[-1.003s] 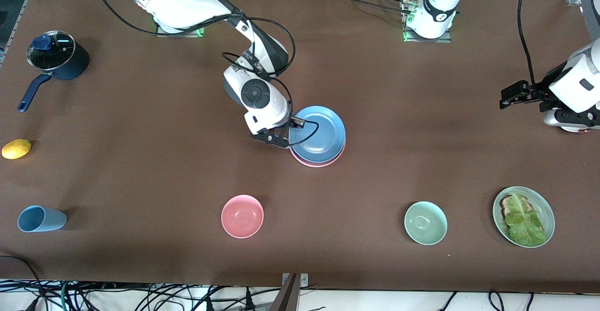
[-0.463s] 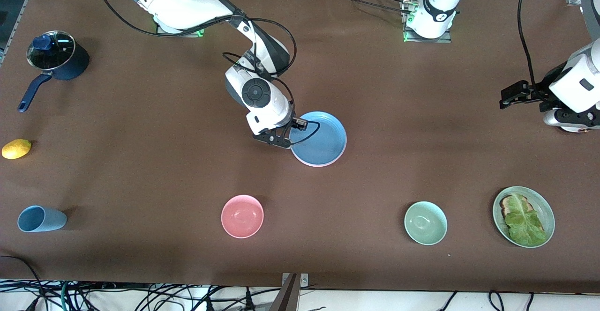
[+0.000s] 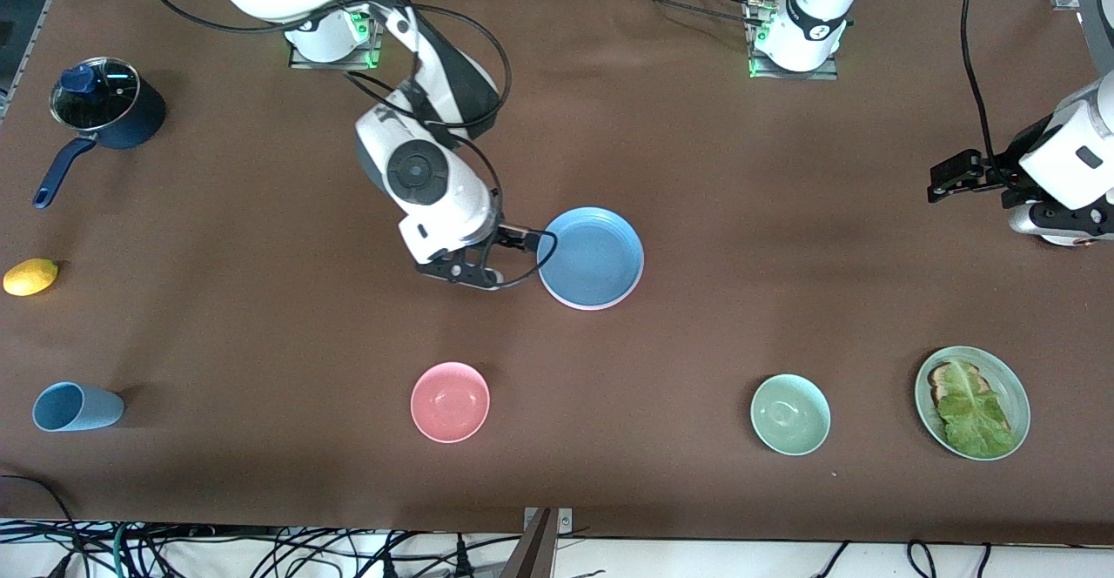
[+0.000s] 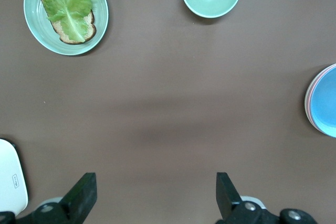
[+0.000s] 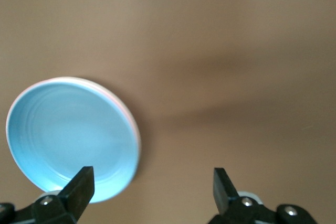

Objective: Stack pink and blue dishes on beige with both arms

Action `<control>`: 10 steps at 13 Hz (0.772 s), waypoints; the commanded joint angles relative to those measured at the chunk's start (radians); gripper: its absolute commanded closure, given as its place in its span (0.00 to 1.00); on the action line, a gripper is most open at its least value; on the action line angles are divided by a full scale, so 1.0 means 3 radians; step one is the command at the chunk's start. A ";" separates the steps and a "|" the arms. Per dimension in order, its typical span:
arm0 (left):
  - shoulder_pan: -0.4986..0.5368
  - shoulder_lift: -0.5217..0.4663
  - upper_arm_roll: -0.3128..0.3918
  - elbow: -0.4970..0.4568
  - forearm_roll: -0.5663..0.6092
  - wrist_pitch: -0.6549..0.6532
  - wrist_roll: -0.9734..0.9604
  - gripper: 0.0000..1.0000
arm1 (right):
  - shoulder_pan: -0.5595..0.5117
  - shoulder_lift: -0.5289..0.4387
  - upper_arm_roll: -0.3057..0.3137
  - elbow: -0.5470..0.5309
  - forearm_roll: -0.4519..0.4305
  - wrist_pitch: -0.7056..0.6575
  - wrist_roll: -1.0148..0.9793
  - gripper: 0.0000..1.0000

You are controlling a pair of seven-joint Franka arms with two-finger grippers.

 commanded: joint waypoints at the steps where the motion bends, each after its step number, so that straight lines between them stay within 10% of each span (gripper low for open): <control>1: -0.0020 -0.0030 0.0007 -0.0030 0.0083 0.0032 0.0023 0.00 | -0.0311 -0.0351 -0.0243 -0.0053 0.0022 -0.0150 -0.0725 0.00; 10: -0.0025 -0.0030 0.0007 -0.0030 0.0083 0.0032 0.0023 0.00 | -0.0409 -0.1261 -0.1119 0.0126 0.0068 -0.1336 -0.2287 0.00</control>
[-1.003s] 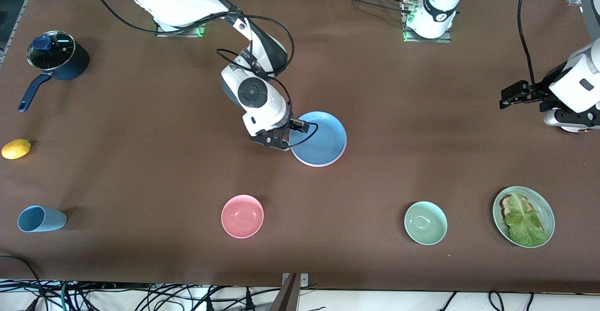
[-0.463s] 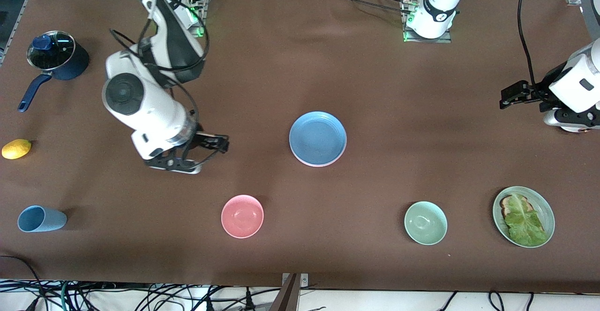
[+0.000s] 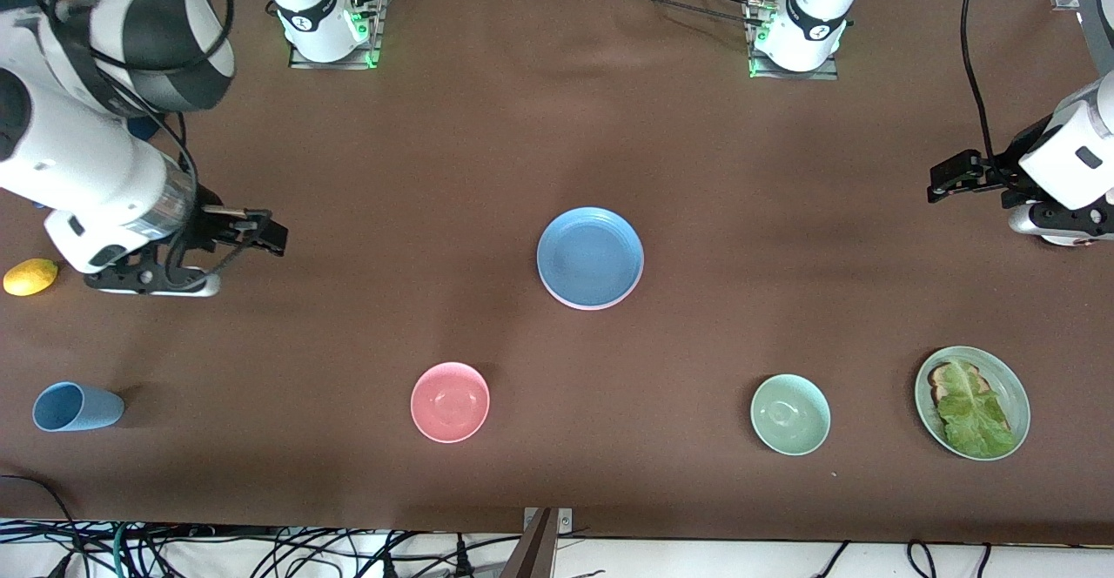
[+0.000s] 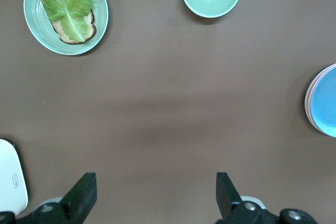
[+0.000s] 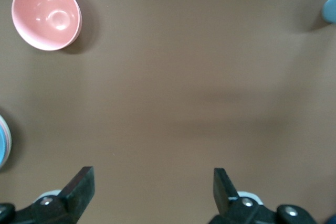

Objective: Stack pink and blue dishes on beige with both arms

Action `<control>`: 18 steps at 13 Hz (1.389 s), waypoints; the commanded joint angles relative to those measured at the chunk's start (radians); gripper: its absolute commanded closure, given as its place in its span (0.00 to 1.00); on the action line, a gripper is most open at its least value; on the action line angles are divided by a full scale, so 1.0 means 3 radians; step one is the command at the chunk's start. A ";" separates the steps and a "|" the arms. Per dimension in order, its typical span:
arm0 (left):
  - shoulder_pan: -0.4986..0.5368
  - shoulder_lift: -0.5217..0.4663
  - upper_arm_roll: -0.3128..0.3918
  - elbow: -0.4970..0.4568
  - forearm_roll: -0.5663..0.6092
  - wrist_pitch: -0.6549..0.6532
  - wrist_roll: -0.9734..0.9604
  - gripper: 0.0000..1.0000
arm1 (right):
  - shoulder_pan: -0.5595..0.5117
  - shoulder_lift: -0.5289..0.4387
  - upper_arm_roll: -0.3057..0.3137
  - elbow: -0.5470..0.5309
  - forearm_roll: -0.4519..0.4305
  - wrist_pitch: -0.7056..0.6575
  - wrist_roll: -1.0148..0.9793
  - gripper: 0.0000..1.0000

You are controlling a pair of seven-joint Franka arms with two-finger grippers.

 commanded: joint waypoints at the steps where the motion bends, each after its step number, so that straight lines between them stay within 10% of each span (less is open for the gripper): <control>1: -0.0020 -0.0031 0.0007 -0.0029 0.0082 0.0032 0.0023 0.00 | 0.0037 -0.0352 -0.0083 -0.0080 0.0036 -0.0318 -0.0232 0.00; 18: -0.0020 -0.0031 0.0007 -0.0029 0.0082 0.0032 0.0018 0.00 | -0.0101 -0.0685 -0.0185 -0.0055 -0.0020 -0.0830 -0.0744 0.00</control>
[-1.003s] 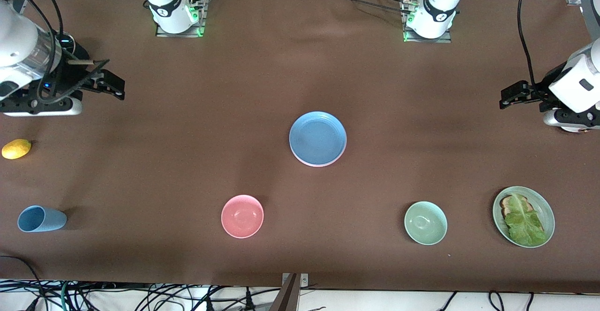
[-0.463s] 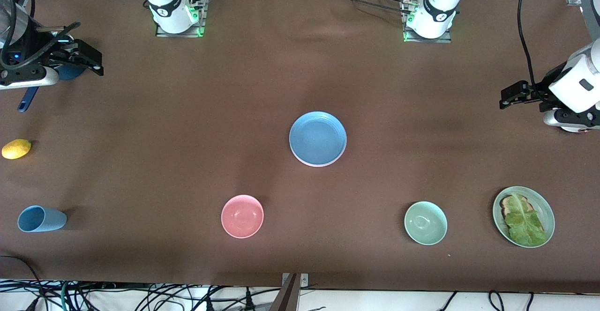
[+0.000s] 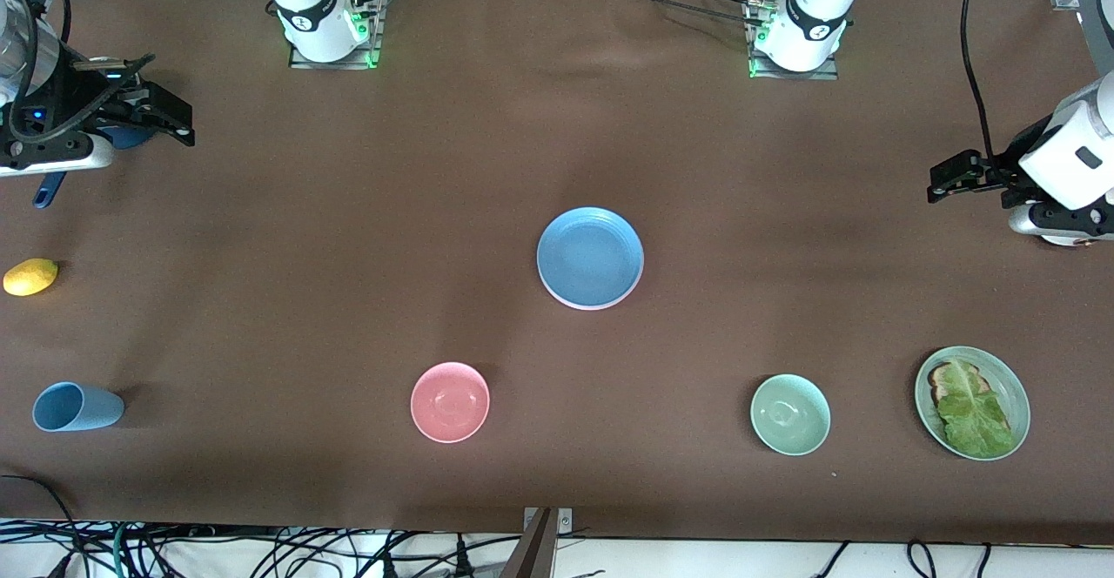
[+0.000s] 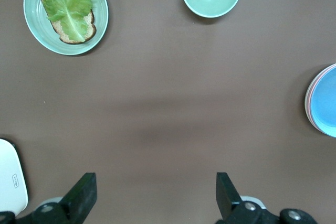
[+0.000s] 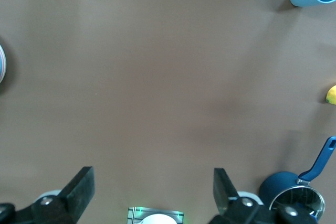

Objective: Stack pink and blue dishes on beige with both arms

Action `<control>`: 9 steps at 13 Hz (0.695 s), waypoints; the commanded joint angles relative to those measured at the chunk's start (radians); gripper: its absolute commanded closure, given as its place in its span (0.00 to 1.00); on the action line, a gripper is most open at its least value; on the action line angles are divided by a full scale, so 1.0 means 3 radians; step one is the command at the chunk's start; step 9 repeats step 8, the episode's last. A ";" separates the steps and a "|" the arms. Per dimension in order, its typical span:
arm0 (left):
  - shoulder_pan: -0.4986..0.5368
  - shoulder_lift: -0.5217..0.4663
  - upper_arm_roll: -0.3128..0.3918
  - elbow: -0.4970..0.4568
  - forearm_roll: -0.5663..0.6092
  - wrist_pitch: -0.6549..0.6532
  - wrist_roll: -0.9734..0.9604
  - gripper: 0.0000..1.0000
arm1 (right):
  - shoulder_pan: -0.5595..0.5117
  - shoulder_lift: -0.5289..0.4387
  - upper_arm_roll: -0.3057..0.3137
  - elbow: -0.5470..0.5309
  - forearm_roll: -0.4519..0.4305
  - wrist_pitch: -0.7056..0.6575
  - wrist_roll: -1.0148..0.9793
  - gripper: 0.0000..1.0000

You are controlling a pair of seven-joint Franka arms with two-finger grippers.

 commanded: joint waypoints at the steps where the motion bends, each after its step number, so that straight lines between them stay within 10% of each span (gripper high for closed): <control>1: -0.0020 -0.0031 0.0007 -0.0029 0.0082 0.0032 0.0018 0.00 | -0.0029 -0.0044 -0.0032 -0.0008 0.0002 -0.0033 -0.0064 0.00; 9: -0.0020 -0.0036 0.0007 -0.0029 0.0077 0.0032 0.0023 0.00 | -0.0019 -0.0034 -0.0016 -0.0008 0.0007 -0.0028 -0.0018 0.00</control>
